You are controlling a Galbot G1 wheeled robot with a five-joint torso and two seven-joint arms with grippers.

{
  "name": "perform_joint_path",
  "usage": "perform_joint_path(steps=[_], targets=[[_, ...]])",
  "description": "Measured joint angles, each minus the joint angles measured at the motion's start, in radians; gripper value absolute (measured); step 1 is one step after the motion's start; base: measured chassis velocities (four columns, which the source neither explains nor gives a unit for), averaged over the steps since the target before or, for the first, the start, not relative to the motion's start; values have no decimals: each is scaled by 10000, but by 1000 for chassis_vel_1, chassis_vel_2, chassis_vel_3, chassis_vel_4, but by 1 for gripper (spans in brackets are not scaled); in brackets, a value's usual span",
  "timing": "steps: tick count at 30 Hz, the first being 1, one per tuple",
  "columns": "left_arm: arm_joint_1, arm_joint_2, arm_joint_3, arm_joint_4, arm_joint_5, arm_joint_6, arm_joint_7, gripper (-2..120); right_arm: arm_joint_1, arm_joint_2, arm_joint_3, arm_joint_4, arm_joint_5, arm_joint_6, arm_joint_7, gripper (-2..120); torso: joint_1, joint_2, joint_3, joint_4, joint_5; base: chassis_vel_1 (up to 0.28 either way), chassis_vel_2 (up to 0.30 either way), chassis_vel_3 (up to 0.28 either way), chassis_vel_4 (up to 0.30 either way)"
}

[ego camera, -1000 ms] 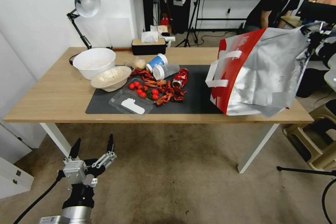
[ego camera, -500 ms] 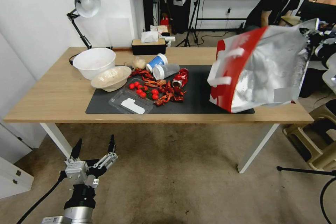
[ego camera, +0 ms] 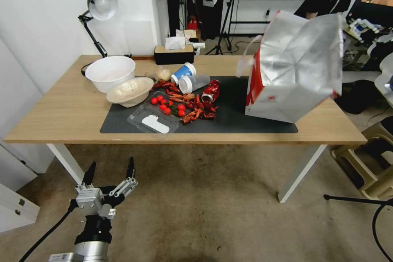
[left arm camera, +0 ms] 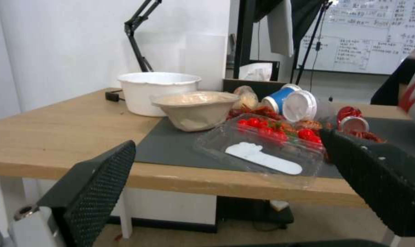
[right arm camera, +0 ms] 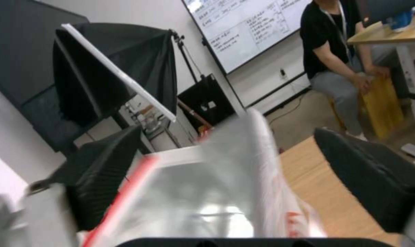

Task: Pick up the food delivery bag from the floor and place it on the table.

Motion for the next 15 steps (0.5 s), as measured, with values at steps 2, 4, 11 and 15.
perform_joint_path(steps=[2,4,11,15], targets=[[2,0,-9,0,-5,0,0,100,-32,1,0,36,-14,0,-21,99,0,0,0,0,-1,0,0,0,0],[2,0,-54,-5,-26,0,0,100,-183,15,33,145,-21,-20,-93,100,0,0,0,0,0,0,0,0,0],[-12,0,-74,-11,-44,12,3,100,-696,17,261,407,24,-166,-186,100,0,0,0,-1,0,0,0,0,0],[-14,0,-91,-11,-44,29,9,100,-910,80,330,521,-80,-234,-220,100,0,0,-1,0,-1,0,0,0,0]])
